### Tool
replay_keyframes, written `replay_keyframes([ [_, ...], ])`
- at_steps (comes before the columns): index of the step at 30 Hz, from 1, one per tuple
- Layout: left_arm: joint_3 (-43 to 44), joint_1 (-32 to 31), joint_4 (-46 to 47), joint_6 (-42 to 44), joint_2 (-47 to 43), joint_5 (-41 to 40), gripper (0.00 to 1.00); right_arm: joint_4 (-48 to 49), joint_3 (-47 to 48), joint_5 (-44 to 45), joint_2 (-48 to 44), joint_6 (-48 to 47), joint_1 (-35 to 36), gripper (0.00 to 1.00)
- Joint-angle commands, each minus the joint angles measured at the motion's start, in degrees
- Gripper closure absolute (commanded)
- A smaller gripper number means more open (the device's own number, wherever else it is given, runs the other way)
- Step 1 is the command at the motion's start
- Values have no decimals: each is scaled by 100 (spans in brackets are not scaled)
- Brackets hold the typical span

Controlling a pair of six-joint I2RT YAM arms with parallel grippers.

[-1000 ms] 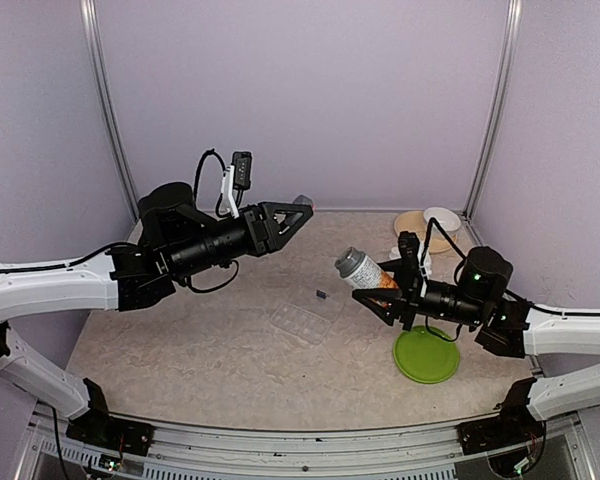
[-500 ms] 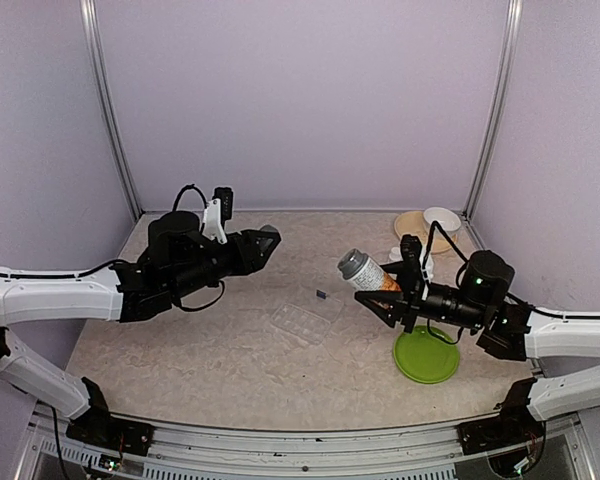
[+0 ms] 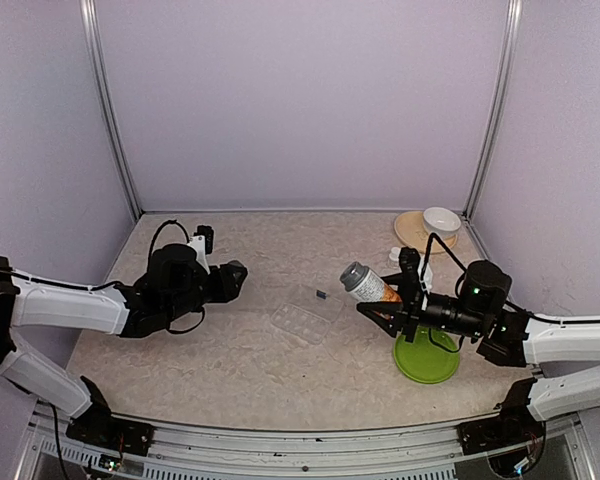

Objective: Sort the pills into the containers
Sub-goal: Place the lid of the pill bottle at the center of the board.

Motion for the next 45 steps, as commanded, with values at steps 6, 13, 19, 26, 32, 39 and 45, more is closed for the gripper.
replay_keyframes([
  [6, -271, 219, 611, 230, 771, -281, 49, 96, -136, 49, -142, 62, -75, 100],
  [13, -184, 266, 610, 365, 1321, -564, 49, 65, -162, 48, -143, 81, -82, 100],
  [19, -1, 269, 405, 308, 1813, -750, 49, 69, -167, 40, -130, 96, -86, 100],
  [26, 144, 269, 282, 281, 2062, -876, 43, -4, -154, 38, -134, 82, -112, 100],
  [32, 179, 268, 197, 271, 2077, -889, 37, -32, -187, 20, -148, 73, -159, 100],
  [39, 198, 268, 115, 219, 1939, -812, 27, -147, -181, -14, -181, 66, -204, 100],
  [45, 282, 269, 13, 261, 1345, -453, 7, -312, -201, -58, -144, 39, -287, 100],
])
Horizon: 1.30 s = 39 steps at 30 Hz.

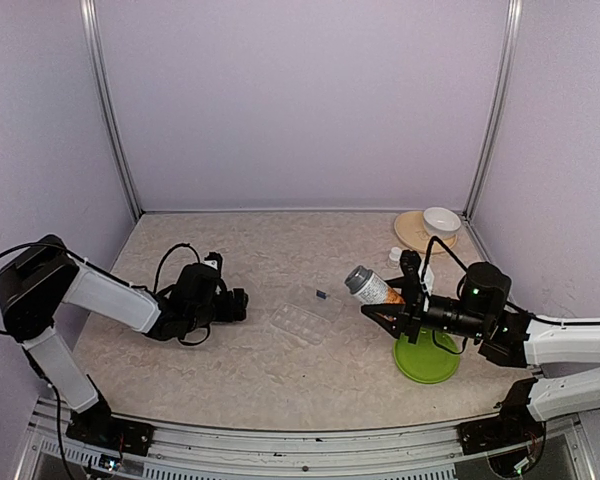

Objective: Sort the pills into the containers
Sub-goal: Place the lid of the pill bottle at the center of the board, then pour the pill into the compartment of the pill container.

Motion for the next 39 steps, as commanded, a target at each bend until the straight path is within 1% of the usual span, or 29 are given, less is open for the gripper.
replay_keyframes([
  [1, 260, 36, -87, 44, -558, 355, 4, -105, -91, -56, -43, 3, -109, 100],
  [3, 363, 15, -144, 90, -707, 548, 1, -78, -146, -70, 29, -6, -145, 100],
  [6, 555, -100, -278, 179, -830, 730, 1, -15, -188, -134, 206, -30, -191, 100],
  [11, 831, -333, -379, 291, -973, 809, 1, 52, -205, -120, 528, -113, -215, 100],
  [15, 994, -475, -391, 352, -974, 889, 1, 98, -179, -97, 762, -225, -232, 100],
  [18, 1110, -533, -424, 406, -873, 935, 1, -56, -46, 16, 966, -289, -253, 100],
  [26, 1089, -598, -316, 438, -679, 1072, 1, -483, 387, -36, 1521, -419, -258, 100],
  [39, 894, -614, -72, 456, -712, 1194, 1, -423, 655, 182, 2069, -456, -259, 100],
])
